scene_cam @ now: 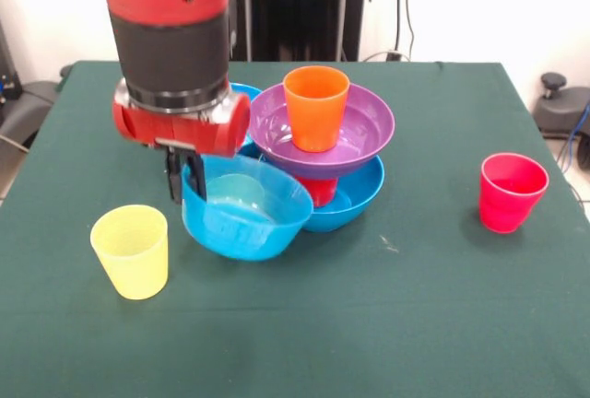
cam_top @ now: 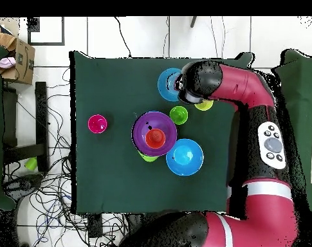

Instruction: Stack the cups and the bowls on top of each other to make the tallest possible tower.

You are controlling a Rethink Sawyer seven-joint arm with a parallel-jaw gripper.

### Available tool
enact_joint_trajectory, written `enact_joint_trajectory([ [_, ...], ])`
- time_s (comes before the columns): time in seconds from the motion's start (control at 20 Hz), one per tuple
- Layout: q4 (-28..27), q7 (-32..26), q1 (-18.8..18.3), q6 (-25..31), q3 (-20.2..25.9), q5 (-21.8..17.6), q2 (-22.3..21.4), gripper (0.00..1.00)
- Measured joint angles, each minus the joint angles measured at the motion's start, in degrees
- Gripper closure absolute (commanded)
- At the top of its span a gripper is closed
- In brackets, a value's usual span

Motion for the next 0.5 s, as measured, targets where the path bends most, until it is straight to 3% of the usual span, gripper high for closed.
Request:
enact_joint_trajectory([
  [0.5,1.9,0.0,0.2,5.8,0.0,2.2,-5.1,1.0],
])
